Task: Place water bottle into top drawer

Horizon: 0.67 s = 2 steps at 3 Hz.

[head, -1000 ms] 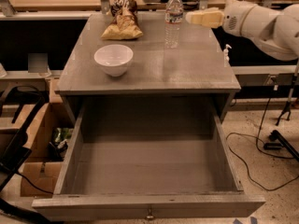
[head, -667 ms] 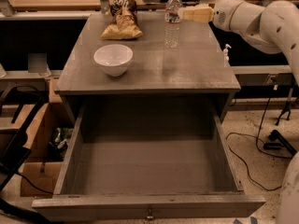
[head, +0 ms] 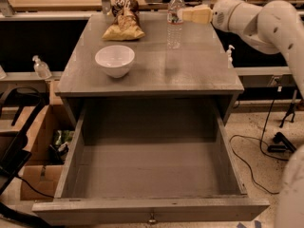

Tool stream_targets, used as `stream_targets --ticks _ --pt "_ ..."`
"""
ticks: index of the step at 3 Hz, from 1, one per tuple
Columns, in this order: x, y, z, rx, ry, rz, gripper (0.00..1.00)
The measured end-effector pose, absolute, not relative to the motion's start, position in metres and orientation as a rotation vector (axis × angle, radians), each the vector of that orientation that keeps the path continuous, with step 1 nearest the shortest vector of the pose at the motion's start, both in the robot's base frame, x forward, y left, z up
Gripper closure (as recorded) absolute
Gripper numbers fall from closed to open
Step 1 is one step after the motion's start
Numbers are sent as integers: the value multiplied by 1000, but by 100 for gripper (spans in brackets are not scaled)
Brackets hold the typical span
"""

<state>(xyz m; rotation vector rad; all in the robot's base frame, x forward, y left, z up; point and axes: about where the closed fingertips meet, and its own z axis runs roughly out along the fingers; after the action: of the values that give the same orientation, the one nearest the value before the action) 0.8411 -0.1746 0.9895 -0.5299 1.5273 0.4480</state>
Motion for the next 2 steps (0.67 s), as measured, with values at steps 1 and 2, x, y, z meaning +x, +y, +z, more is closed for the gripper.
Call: stream_targets --ticks 1,2 --pt "862 -154 980 -540 1556 426 0" --pt "881 -137 974 -543 1578 431 0"
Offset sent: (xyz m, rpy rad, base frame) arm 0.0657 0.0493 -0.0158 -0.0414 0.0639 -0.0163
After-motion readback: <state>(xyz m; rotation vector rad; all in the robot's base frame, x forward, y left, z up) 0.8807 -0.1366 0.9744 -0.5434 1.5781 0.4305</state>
